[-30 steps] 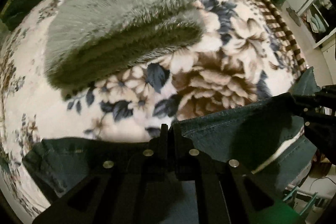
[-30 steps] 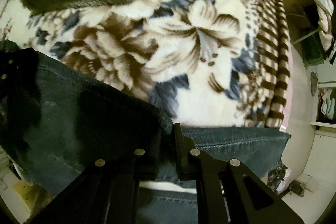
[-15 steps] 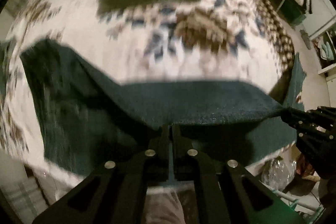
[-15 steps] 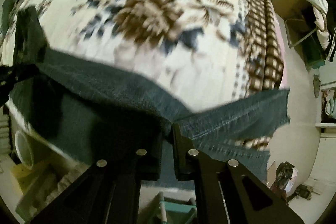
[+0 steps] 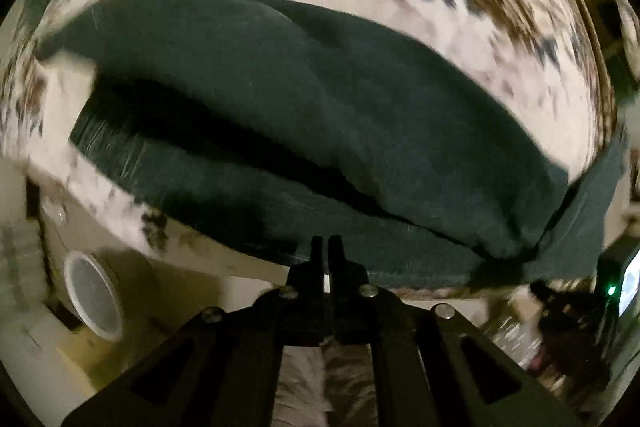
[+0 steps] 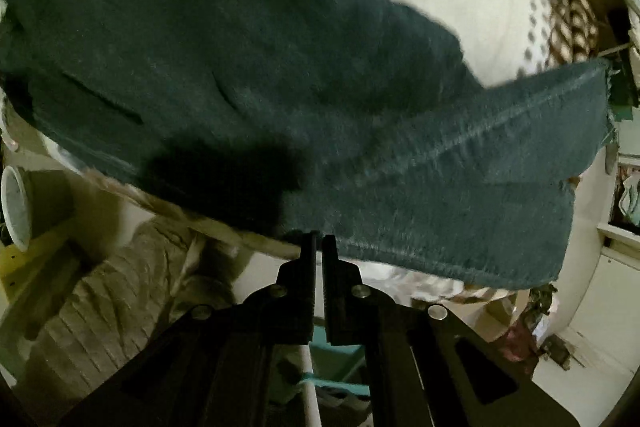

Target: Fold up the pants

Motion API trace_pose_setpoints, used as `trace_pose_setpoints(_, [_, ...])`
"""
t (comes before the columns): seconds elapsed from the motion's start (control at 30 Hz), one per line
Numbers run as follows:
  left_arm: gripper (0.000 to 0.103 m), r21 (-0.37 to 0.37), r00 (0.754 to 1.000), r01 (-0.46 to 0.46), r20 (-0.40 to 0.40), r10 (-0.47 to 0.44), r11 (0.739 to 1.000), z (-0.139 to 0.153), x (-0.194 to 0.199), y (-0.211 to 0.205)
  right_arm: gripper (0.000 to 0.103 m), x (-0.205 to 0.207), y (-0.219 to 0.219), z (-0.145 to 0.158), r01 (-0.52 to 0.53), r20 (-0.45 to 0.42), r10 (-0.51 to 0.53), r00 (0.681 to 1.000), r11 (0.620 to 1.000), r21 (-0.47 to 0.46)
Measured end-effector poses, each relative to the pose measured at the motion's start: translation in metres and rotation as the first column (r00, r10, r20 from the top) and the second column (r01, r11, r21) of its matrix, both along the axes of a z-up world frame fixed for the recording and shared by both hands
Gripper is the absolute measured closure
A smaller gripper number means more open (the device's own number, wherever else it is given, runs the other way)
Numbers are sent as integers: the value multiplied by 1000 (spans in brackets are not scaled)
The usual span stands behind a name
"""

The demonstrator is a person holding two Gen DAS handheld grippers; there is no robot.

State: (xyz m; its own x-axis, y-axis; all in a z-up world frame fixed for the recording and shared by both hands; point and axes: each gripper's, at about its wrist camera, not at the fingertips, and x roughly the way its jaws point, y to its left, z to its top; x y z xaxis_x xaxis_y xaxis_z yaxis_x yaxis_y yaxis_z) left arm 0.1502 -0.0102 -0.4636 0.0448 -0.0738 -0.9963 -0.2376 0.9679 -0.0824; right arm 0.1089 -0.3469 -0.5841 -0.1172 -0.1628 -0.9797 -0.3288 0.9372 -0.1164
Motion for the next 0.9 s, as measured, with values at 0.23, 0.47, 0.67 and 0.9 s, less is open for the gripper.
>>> trace_pose_setpoints(0.23, [23,-107,952,-291,63,298,951,12,17,60,46,17,-34,44,287,19,-295,955,941,177])
trace_pose_setpoints(0.47, [25,-168,863,-499,-10,504,850,-44,31,124,40,22,-55,26,733,-169,-732,660,578,360])
trace_pose_setpoints(0.67, [76,-179,817,-569,-6,577,803,-74,29,147,40,-5,-71,-17,904,-243,-899,364,278,324])
trace_pose_setpoints(0.9, [102,-139,825,-542,101,556,829,-59,7,147,93,10,-63,-6,912,-115,-930,348,308,269])
